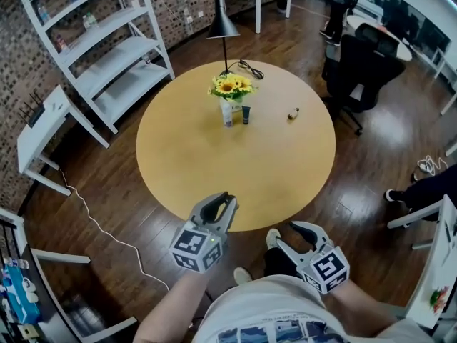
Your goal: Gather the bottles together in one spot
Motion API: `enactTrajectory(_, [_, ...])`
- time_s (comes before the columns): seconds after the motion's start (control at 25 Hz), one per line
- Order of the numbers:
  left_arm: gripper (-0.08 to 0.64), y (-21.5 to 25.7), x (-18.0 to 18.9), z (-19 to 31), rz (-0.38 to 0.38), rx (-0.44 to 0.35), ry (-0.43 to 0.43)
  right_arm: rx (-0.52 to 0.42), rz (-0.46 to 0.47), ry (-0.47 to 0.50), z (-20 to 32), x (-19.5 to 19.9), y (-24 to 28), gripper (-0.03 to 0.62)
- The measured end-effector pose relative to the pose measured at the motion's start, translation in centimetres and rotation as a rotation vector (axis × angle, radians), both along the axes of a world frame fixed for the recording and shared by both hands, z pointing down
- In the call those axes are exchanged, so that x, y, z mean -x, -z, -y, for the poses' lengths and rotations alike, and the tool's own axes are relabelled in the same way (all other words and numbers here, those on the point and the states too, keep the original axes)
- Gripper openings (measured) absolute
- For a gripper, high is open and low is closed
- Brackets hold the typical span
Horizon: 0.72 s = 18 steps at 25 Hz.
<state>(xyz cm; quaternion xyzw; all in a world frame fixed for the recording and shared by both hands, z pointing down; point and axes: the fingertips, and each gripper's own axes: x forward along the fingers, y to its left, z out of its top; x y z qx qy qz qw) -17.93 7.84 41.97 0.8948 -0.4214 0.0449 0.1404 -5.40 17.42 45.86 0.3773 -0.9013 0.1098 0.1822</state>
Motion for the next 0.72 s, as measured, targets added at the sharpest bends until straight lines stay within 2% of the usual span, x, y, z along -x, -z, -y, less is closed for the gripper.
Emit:
enactTrajectory(0.16, [0.077,-1.6,-0.3,5.6,0.027,-0.012,0.072,0.026,-0.008,-0.031,2.6,-2.7,-1.4,0.222])
enactTrajectory(0.36, [0.077,-4.7,-1.0,14.3,0.042,0.03,0.183,0.036,-0.002,-0.071,9.0,-7.1,-1.2,0.222])
enactTrajectory(0.56, [0.077,-9.0,-1.7,22.2,0.1,0.068,0.265,0.11,0.009,-0.102,13.7,-11.5,-3.0,0.222])
enactTrajectory(0.72, [0.077,-12.0,-1.7,28.4,0.103,0.09,0.326,0.167,-0.003,-0.085,17.5,-14.0,-5.4,0.222])
